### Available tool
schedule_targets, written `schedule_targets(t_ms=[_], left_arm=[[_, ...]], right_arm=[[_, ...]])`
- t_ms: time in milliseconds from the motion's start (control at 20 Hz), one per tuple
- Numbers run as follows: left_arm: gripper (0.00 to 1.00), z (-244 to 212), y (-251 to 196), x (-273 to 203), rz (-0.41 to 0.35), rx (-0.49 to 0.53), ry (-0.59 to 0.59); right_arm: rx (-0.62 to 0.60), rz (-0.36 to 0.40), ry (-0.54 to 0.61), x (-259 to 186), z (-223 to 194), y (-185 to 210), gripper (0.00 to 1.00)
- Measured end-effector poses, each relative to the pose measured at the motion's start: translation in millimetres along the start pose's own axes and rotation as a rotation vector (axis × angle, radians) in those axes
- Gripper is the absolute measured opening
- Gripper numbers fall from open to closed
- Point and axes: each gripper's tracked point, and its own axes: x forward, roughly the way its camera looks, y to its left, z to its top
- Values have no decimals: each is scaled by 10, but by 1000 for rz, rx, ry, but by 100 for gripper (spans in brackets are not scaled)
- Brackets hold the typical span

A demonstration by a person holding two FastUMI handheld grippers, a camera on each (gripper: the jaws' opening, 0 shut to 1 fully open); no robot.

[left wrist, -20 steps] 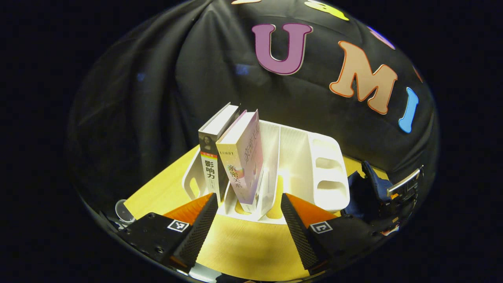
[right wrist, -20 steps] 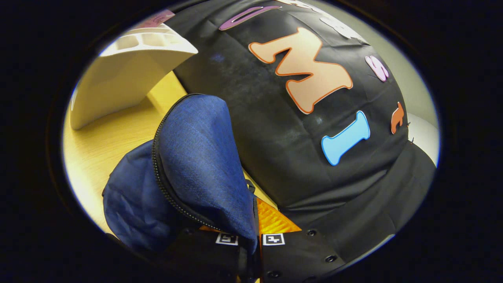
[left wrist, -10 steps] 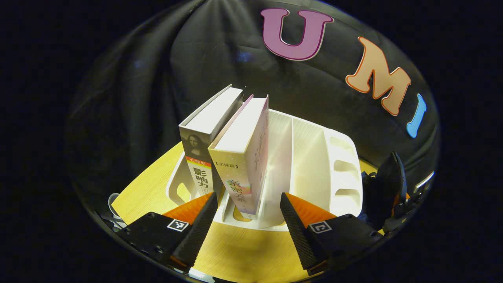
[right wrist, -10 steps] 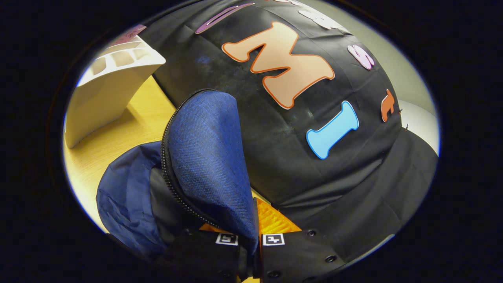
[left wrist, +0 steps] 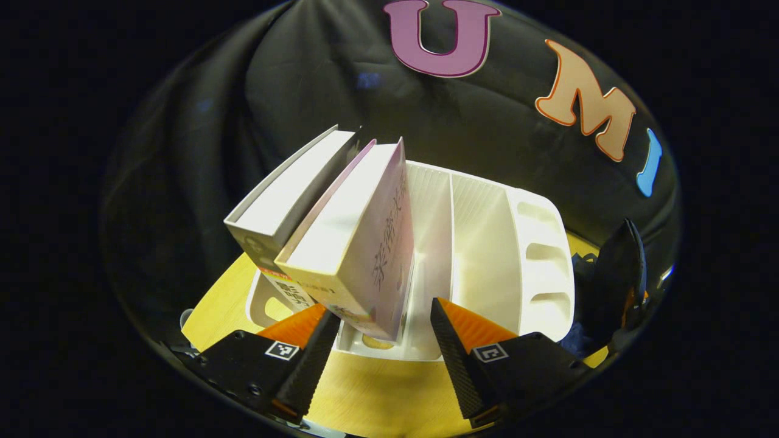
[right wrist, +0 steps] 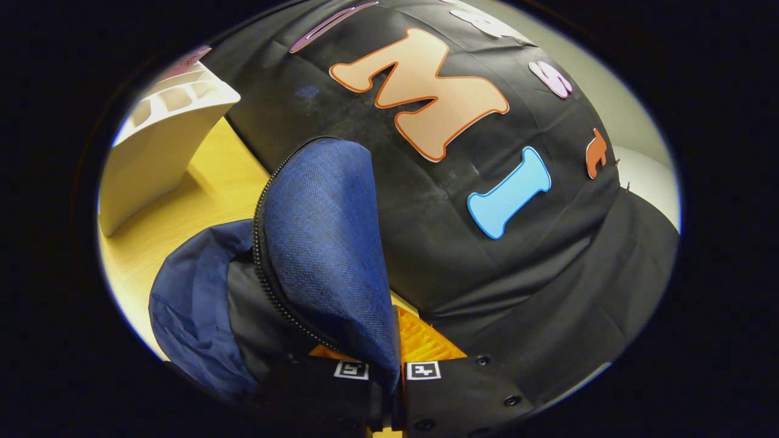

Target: Open the schoolbag, grab two books from the bookshelf and put them into the schoolbag.

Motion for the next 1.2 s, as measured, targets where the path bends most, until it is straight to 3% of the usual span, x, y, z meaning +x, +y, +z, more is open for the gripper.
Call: schedule_targets(t_ms=[300,450,650,800,1200], left_arm=[[78,152,-17,-104,-19,13,31],[78,172,-29,-150,-23,37,83],[75,120,-11,-213,-23,46,239],[79,172,-54,-256,-43,57,307],[75,355,-153,-222,-89,166,458]], right_arm=[[8,5,5,14,-11,6,6],[7,8,4,15,-18,9,7],[7,9,8,3,-19,20,6],[-2,19,2,-7,-20,61,6],[-1,43,-7,-17,-37,125,6]])
